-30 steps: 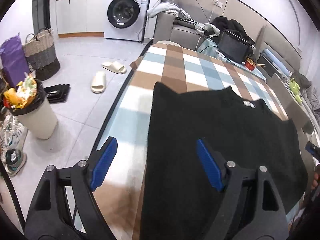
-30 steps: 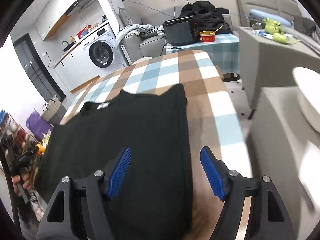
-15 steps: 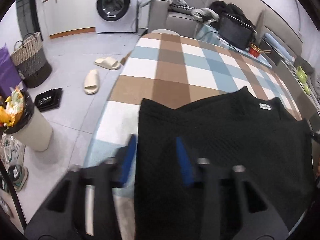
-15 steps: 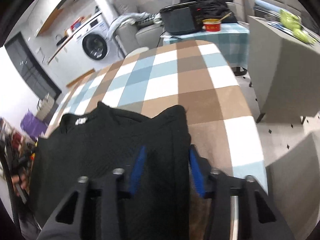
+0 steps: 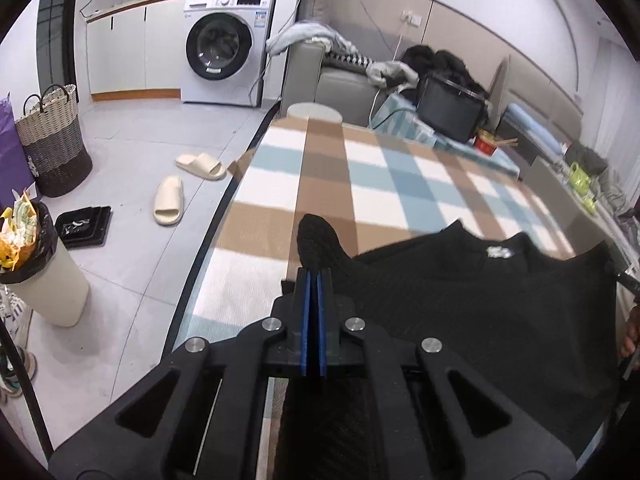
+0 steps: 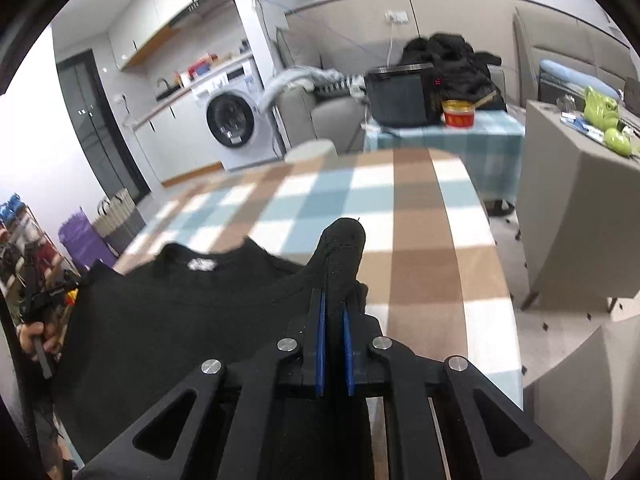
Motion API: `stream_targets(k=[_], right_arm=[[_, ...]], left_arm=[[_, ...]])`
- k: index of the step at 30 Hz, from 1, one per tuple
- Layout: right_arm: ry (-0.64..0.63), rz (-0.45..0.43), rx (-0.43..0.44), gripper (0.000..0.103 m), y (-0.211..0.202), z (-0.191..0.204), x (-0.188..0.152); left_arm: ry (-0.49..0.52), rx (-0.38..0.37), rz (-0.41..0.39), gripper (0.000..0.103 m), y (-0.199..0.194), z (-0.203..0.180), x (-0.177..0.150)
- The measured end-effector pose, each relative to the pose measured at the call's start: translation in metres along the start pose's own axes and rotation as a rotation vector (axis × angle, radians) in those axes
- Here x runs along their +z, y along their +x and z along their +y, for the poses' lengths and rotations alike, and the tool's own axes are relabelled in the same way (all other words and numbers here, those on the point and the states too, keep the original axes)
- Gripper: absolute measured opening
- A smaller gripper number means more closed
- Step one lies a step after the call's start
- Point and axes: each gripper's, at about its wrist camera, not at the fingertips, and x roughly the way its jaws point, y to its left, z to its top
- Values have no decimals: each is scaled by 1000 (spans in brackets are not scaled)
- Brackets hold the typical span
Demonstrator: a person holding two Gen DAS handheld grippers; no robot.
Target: Fold small clothes
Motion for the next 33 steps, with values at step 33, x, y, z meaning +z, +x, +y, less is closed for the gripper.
stream_targets(k=[33], right_arm=[[-14,46,-92,8,25,-7,14]], left_arm=[[-46,-16,10,4,22,13,-1]])
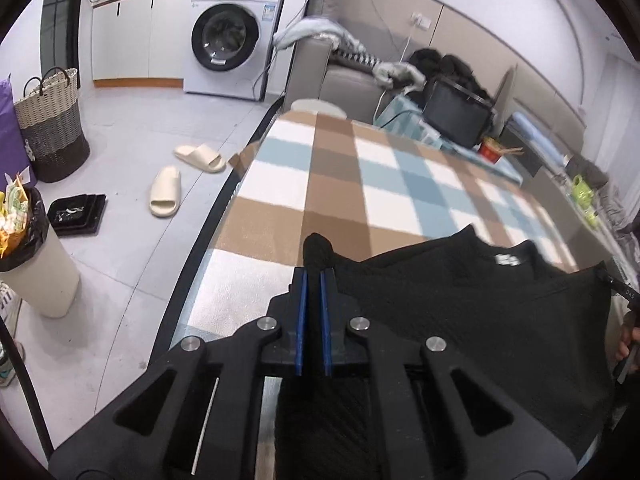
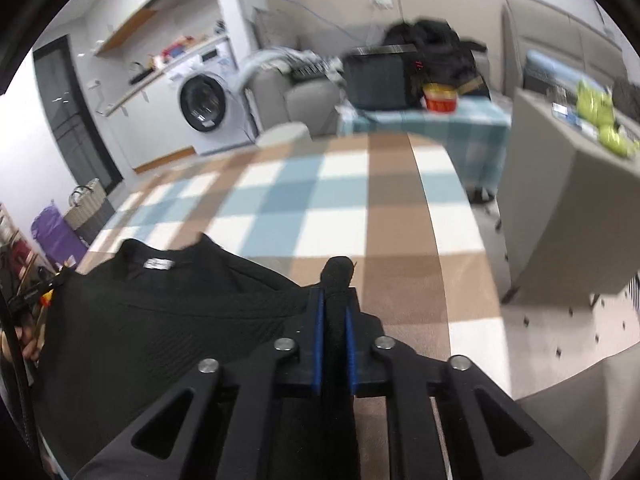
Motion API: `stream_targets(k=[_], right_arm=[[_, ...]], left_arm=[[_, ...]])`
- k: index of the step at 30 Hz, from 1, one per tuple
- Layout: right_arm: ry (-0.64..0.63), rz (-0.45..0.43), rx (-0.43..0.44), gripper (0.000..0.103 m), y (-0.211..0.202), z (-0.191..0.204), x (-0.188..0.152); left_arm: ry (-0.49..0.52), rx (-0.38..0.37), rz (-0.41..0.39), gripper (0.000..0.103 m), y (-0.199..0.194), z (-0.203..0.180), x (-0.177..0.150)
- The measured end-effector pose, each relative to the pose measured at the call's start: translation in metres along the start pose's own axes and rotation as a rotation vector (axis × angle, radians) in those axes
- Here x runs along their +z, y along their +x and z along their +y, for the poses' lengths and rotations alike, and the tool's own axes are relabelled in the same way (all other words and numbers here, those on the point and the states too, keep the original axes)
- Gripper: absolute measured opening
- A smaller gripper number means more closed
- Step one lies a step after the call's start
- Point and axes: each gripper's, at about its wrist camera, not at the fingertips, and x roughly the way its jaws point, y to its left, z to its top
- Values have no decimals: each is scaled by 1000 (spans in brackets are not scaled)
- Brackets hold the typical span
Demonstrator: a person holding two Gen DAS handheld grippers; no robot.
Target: Fold small clothes
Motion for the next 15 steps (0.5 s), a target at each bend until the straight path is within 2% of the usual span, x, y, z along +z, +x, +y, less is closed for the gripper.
stream_targets(k=[5,8,12,14,15], right_arm=[[2,-109,33,6,-28,7,12],[31,-126,-8,6,-25,7,25],[71,-71,-82,6,8,-2,29],[80,-3,-99,7,28,-6,26],[86,43,-112,8,38,-8,24]], left_arm=[[3,-40,-77,4,-20,-5,15],[-2,-30,-89,4,-16,-8,25],[-25,15,-39,4,13,-4,31],[-27,90,29,6,29,-1,28],[-23,128,61,11,35,1,25]])
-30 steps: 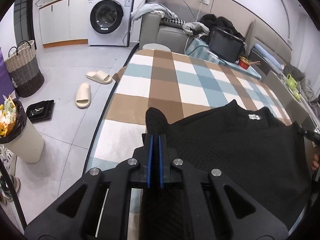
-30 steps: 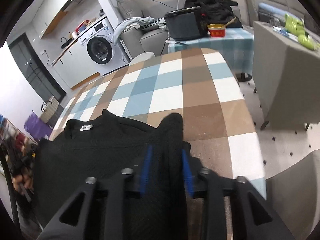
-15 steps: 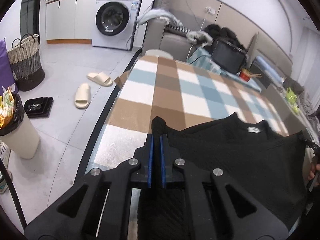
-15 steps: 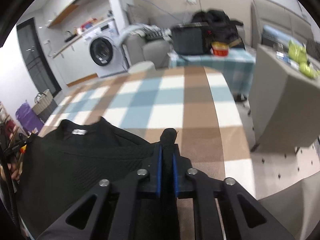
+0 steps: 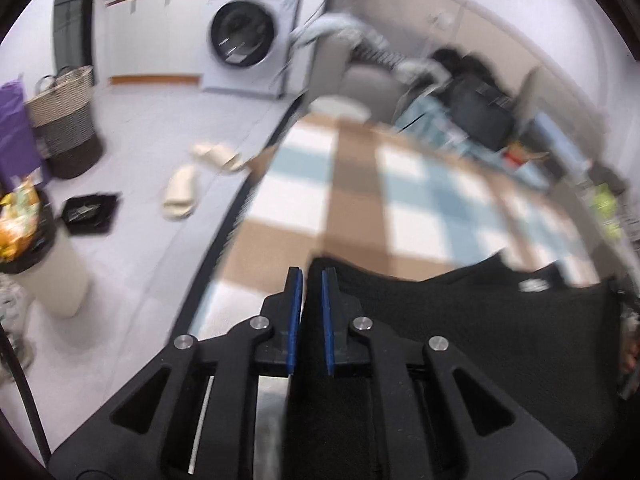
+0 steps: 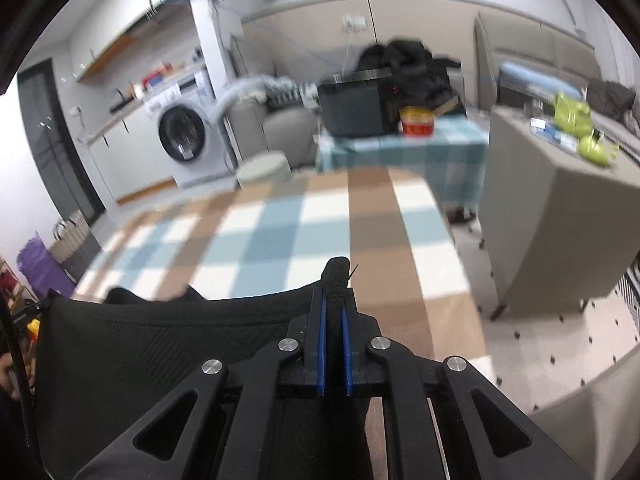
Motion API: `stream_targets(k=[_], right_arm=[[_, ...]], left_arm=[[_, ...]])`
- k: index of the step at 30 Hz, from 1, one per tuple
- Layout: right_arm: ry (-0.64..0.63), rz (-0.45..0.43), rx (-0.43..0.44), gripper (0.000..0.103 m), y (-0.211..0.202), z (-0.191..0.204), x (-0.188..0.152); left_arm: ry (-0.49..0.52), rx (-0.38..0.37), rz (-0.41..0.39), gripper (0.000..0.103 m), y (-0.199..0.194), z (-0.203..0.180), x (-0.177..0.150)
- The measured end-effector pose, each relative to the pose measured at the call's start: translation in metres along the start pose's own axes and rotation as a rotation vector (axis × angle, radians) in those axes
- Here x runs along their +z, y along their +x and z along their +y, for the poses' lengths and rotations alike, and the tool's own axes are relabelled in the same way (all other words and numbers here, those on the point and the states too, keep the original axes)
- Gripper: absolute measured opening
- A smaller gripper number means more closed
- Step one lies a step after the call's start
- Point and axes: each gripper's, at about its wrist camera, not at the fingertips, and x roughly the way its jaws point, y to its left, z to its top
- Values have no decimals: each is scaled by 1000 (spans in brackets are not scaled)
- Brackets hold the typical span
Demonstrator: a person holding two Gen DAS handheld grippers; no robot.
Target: Fold small clothes
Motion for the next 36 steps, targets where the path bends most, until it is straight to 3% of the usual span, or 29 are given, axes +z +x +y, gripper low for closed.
stream_targets(k=[2,3,4,5,9,13,19,24,26,33,36], right_arm=[[6,46,-33,20,10,-3,-5],[10,48,-41,22,9,-4,-9],[16,48,-37,34,5,-4,-11],[23,43,-29,49,1,-4,-14],[-20,37,10,51,-24,12,-25],[-69,72,92,59,-46,38,-45],[-255,162,150,60,-59,95,-97],[-256,227,196,61,-66,114,-135],[-284,232,186,61,-68,118,-148],[-283,201,87,67,-96,89,-175],[-271,172,82,66,-113,73,-188]], left_arm=[[-5,8,30,27,2,4,-4],[-18,6,32,43,0,7,-7],[-31,11,27,53,-4,10,-10],[-40,13,22,56,-9,12,-12],[-20,-6,24,58,-31,7,-27],[42,-44,7,74,-69,-17,-54],[199,-108,-35,82,-116,-66,-105],[233,-157,51,82,-126,-87,-151],[247,-144,87,82,-125,-91,-168],[271,-130,81,82,-147,-69,-207],[286,-120,59,82,-161,-59,-221]])
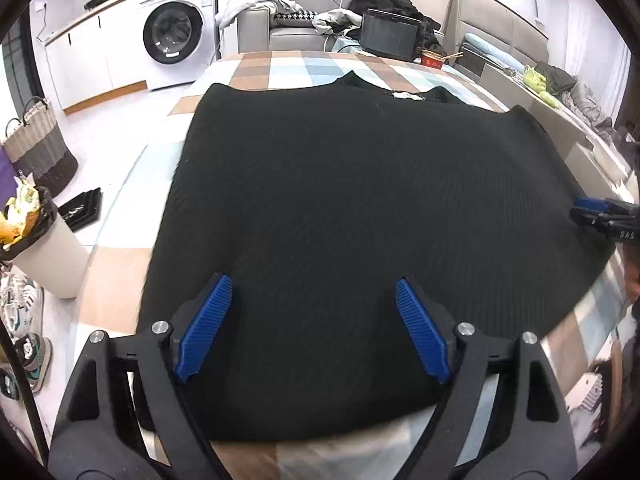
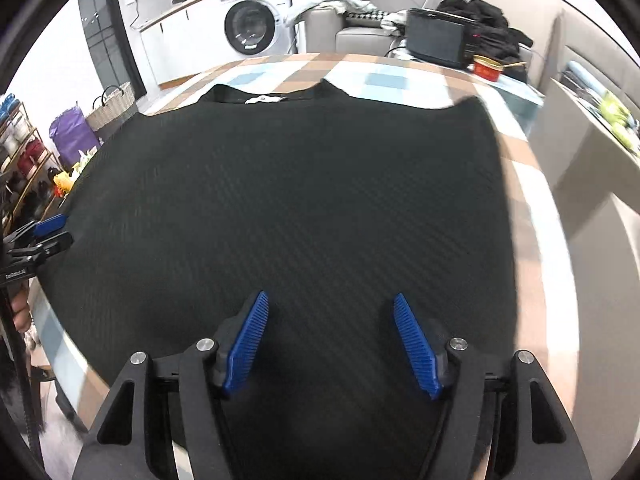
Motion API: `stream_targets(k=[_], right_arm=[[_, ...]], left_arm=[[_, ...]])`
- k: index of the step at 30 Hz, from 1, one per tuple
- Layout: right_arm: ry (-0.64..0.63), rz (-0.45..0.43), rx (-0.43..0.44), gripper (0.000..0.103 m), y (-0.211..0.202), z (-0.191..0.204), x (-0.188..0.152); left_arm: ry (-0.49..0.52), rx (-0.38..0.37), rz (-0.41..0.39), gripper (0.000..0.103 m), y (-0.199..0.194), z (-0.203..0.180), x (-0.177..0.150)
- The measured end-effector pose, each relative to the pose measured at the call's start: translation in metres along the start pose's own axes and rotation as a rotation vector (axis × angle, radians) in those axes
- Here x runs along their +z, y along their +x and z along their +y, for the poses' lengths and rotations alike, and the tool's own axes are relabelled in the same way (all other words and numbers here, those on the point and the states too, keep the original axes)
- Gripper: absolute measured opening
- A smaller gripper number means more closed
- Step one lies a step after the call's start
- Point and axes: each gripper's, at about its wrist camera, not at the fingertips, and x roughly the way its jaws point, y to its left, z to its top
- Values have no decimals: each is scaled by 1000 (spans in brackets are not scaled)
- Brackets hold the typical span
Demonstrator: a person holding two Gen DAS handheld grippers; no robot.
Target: Fold small clothes
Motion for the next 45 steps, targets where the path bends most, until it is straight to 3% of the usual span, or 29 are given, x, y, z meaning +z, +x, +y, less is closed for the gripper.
stream_targets(k=[7,14,17,20,23,34,42,45], right_arm=[[37,-24,44,67,-20,-4,-16],[-2,-30,6,67,-28,-5,-29],[67,-75,52,68,-41,-10,-28],[125,-131,122,68,-49,-10,-22],[156,-160,160,68,-52,-5,-18],[145,-133,208,68,-37,15,-14],[154,-134,190,69,-38,11,-15],[157,-128,191,69,-37,10,-16]], left_arm=[[-8,6,-33,82,-27,6,-21],[-38,34,4,82,-51,9,-36],[-90,28,13,82,-68,15,-43],[-176,-29,4,82,-79,25,-50],[-249,-57,15,82,-77,34,-56],[-386,57,-76,82,-38,31,-37],[-409,58,-1,82,-52,37,-51],[-423,-28,42,82,-62,42,-59]])
